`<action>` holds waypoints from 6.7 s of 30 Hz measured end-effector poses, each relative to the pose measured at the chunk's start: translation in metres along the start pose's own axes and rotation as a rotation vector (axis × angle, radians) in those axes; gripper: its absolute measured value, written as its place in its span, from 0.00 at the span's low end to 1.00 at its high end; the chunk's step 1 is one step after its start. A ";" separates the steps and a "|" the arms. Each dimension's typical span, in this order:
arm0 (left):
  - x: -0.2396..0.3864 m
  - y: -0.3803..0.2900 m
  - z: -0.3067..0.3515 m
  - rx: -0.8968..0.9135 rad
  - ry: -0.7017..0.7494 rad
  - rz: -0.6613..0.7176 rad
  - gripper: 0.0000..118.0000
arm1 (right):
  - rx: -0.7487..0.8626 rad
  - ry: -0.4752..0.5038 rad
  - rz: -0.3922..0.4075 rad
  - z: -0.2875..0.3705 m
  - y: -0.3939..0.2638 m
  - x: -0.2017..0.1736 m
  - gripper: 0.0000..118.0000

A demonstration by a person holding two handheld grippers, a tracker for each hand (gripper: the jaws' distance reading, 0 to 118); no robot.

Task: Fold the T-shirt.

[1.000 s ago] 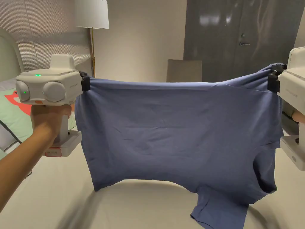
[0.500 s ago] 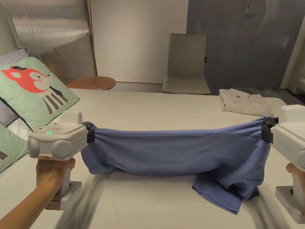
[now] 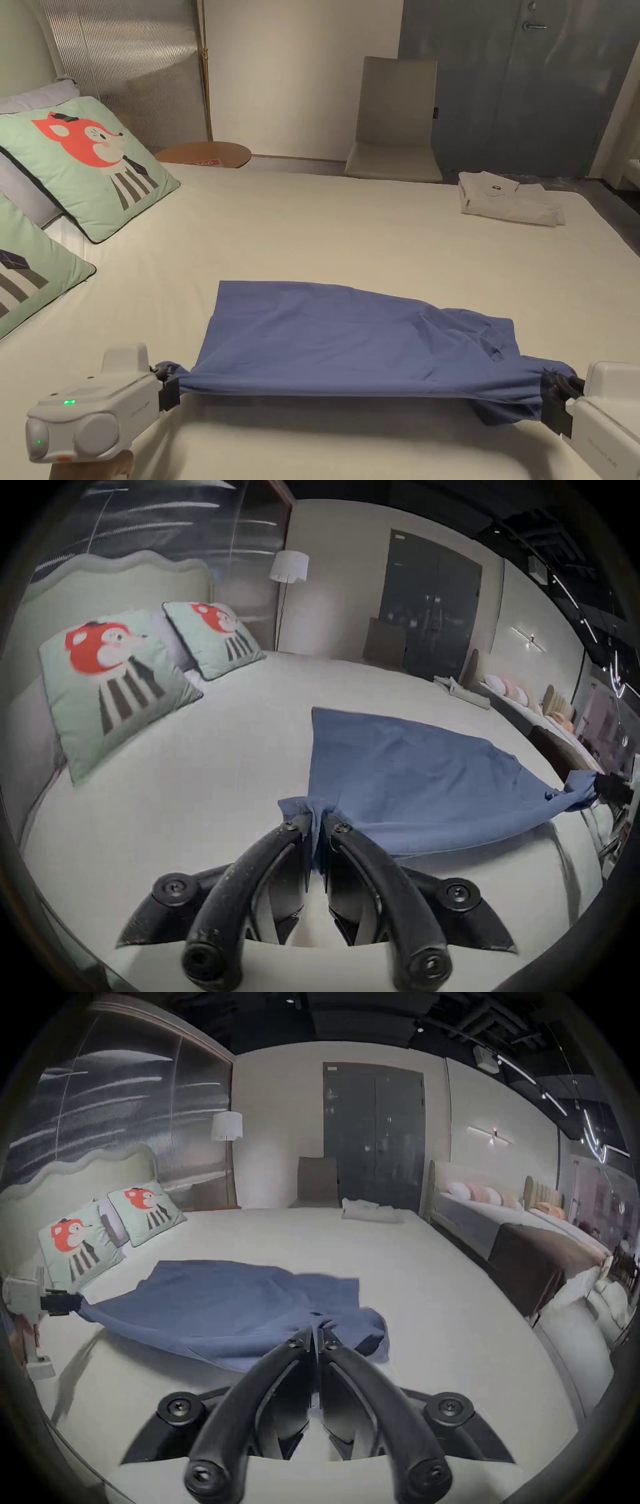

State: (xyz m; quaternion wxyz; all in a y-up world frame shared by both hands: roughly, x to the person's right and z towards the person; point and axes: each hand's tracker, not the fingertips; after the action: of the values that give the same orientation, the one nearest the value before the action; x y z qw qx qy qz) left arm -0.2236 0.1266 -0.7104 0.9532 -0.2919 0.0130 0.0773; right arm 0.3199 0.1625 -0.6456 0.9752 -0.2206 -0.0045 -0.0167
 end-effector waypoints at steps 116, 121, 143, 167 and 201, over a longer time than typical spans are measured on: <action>-0.013 -0.098 0.139 -0.134 -0.004 -0.043 0.05 | -0.344 -0.098 -0.176 0.111 -0.166 -0.019 0.72; -0.010 -0.096 0.139 -0.139 0.007 -0.045 0.05 | -0.300 -0.071 -0.199 0.117 -0.158 -0.025 0.07; 0.009 0.008 0.014 -0.065 0.012 -0.009 0.05 | -0.116 -0.090 -0.087 -0.011 -0.020 -0.026 0.07; 0.051 0.026 0.028 0.088 -0.030 -0.063 0.70 | 0.031 -0.107 -0.078 0.005 0.018 -0.020 0.82; 0.047 -0.010 0.111 0.133 -0.061 -0.215 0.00 | 0.302 -0.121 0.015 0.146 0.006 -0.085 0.01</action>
State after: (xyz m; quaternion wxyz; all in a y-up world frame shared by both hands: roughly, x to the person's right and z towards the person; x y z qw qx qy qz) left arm -0.1783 0.1867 -0.6162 0.9733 -0.2251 -0.0423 -0.0178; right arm 0.2346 0.2333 -0.5175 0.9953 -0.0723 -0.0638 0.0050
